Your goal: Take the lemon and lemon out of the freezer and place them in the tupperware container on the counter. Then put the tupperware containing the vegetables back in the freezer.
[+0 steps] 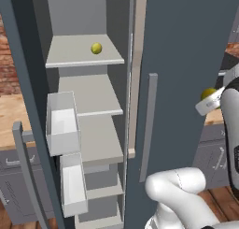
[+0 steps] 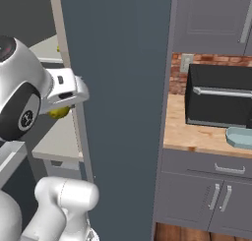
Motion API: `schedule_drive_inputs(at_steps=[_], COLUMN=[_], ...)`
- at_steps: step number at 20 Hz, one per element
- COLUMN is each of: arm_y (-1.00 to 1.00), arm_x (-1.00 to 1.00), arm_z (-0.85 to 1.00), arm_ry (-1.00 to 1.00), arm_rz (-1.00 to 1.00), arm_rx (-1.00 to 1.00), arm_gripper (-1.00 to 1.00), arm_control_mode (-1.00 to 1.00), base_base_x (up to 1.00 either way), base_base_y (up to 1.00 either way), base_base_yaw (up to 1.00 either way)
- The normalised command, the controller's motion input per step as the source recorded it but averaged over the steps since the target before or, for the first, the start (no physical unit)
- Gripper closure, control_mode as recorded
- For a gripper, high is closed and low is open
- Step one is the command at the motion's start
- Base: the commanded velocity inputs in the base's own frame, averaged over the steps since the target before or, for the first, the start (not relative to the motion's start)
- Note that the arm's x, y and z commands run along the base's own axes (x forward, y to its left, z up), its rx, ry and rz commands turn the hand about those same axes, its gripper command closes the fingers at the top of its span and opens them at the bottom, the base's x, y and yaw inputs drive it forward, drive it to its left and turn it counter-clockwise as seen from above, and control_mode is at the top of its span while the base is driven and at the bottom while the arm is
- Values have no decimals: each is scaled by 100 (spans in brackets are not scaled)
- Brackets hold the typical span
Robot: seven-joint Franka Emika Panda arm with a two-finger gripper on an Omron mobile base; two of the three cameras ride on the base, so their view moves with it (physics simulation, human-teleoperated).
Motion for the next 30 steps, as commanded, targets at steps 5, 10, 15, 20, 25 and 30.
schedule_drive_inputs(at_steps=[5,10,15,20,25,30], arm_y=[0,-7,-6,0,0,0], arm_x=[0,-1,-1,0,0,0], arm_z=[0,0,0,0,0,0], arm_ry=[0,0,0,0,0,0], arm_rz=[-17,-12,-2,0,0,0], arm_rx=[0,0,0,0,0,0], arm_gripper=[100,100,100,100,100,100], arm_control_mode=[-100,-100,100,100,100,100], base_base_x=[0,0,-2,-7,-7,-1], base_base_y=[0,0,-13,-39,-78,-97], base_base_yaw=[0,0,-2,-1,0,0])
